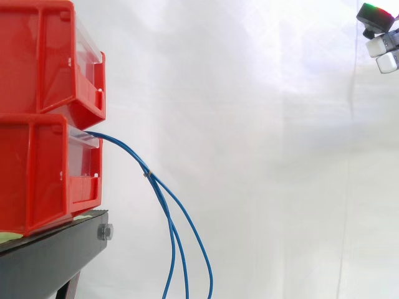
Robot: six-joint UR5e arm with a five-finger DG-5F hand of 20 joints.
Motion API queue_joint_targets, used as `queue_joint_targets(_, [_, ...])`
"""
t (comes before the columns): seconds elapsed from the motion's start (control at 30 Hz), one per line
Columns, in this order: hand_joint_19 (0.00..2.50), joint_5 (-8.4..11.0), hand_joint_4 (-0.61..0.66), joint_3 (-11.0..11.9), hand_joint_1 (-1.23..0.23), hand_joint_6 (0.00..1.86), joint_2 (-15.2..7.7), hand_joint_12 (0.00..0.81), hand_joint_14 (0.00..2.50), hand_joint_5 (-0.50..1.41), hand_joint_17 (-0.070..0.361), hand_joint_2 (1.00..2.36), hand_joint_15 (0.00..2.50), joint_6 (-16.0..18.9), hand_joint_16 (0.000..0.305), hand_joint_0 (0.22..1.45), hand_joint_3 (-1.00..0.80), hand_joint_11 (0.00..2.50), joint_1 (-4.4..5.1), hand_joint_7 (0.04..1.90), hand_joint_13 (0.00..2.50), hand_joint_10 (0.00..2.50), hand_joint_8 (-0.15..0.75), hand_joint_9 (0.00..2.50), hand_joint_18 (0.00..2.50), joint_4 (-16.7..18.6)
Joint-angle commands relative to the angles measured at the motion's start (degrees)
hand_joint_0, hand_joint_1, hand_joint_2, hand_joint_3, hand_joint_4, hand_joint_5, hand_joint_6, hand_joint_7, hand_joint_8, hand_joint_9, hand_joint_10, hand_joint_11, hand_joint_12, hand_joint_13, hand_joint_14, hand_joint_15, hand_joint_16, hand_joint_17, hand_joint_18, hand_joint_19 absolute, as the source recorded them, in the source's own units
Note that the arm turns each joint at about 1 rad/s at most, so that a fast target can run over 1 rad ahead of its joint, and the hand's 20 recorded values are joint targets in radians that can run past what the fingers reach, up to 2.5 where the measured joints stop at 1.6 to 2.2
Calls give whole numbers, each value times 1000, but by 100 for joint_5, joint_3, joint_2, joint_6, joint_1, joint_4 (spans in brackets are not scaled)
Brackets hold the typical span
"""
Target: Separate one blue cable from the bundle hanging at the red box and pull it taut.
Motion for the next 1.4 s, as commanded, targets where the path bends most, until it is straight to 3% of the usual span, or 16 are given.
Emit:
queue_joint_targets(0.0, [450,0,243,-1,-578,503,0,335,10,-209,109,1003,292,0,49,572,-467,310,-7,863,378,10,254,447,410,0])
queue_joint_targets(1.37, [456,9,254,-1,-580,503,0,338,10,-206,109,1002,290,0,48,574,-473,345,-7,861,390,11,258,481,423,-70])
